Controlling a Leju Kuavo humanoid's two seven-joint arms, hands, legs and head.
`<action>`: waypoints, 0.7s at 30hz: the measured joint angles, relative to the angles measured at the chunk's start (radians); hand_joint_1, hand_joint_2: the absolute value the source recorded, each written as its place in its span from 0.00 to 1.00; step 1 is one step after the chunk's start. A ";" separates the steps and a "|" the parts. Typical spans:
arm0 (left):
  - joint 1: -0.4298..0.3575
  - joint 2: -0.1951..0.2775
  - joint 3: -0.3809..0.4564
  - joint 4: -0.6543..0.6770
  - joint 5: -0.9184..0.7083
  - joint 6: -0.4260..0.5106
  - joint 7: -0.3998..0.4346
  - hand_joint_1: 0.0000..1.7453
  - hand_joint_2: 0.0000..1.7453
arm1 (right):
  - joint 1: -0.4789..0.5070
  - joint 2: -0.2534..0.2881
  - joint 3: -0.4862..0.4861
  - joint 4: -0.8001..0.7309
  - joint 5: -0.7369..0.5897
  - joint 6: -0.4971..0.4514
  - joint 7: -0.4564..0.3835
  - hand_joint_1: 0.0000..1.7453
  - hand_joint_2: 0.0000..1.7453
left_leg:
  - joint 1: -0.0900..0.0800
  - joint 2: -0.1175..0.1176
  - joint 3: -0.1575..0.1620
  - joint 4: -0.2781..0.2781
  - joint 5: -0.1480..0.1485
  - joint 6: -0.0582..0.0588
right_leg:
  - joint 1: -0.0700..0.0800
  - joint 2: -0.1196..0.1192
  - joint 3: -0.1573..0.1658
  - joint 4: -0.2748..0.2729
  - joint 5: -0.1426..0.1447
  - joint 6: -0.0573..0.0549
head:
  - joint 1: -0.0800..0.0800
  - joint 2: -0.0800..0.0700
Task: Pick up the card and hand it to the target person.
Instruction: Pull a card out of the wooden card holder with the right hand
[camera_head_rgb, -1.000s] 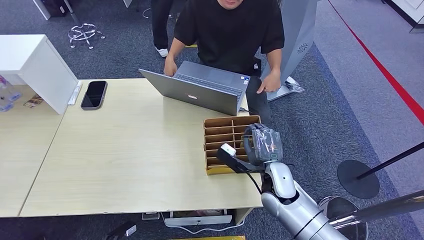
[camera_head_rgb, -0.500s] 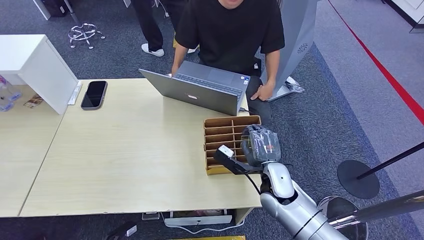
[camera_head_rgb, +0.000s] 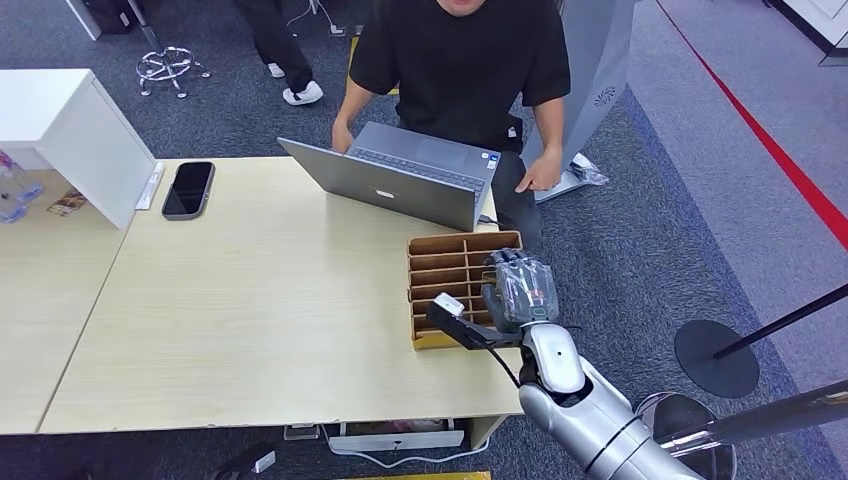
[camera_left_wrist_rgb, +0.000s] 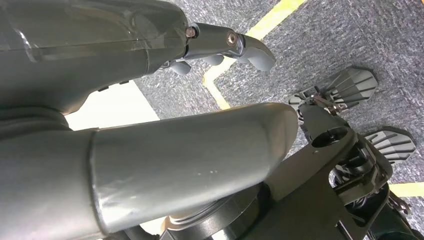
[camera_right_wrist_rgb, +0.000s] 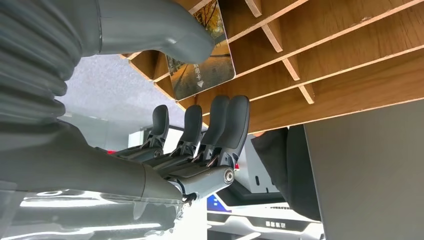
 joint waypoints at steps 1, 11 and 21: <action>0.000 0.000 0.000 0.000 0.000 0.000 0.000 0.00 0.00 | -0.002 0.000 0.002 0.002 0.003 -0.001 0.001 0.54 1.00 | 0.000 0.000 0.000 0.000 0.000 0.000 | 0.000 0.000 0.000 0.000 0.000 0.000 | 0.000 0.000; 0.000 -0.001 0.000 0.000 -0.001 0.000 0.000 0.00 0.00 | -0.011 0.000 0.005 0.014 0.013 0.000 0.014 0.51 1.00 | 0.000 0.000 0.000 0.000 0.000 0.000 | 0.000 0.000 0.000 0.000 0.000 0.000 | 0.000 0.000; 0.000 -0.001 0.000 0.000 -0.003 0.000 0.001 0.00 0.00 | -0.011 -0.002 0.005 0.015 0.044 0.012 0.040 0.51 1.00 | 0.000 0.000 0.000 0.000 0.000 0.000 | 0.000 0.000 0.000 0.000 0.000 0.000 | 0.000 0.000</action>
